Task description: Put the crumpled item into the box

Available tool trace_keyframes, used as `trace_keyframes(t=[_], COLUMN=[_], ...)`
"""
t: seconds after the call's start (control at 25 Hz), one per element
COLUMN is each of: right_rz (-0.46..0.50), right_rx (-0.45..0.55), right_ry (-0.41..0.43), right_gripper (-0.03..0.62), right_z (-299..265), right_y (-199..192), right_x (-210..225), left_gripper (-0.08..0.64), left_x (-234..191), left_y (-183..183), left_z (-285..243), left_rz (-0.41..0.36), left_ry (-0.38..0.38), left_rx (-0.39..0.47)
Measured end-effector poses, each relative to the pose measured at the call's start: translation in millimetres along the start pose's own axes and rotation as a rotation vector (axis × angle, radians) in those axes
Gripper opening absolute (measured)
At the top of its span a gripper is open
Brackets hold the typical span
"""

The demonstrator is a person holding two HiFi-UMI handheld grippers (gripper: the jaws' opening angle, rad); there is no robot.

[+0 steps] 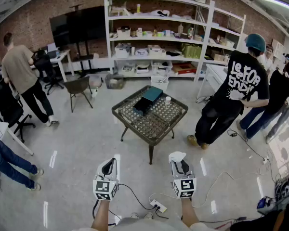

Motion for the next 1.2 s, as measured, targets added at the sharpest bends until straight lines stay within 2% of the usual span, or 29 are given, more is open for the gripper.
trace_keyframes(t=[0.44, 0.88, 1.2], right_rz=[-0.025, -0.006, -0.003], right_rx=[0.004, -0.005, -0.023], right_ry=[0.032, 0.072, 0.09], right_gripper=[0.129, 0.129, 0.129], right_z=[-1.2, -5.8, -34.8], right_y=[-3.4, -14.5, -15.9], right_x=[10.5, 16.3, 10.6], left_gripper=[0.005, 0.005, 0.005], left_x=[18.3, 35.2, 15.9], left_y=[1.9, -9.1, -13.8], left_z=[-5.8, -17.5, -30.9], left_rz=[-0.006, 0.005, 0.018], left_ry=[0.006, 0.013, 0.03], left_rx=[-0.007, -0.01, -0.026])
Point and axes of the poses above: the fingertips, and each gripper's own axes: z backward along the fingers, x to its right, y out of its top, the point moved 6 cm from there along z, backward along the fingers, and after that the axes turned 10 degrees about -y, right-handed, at the moved point
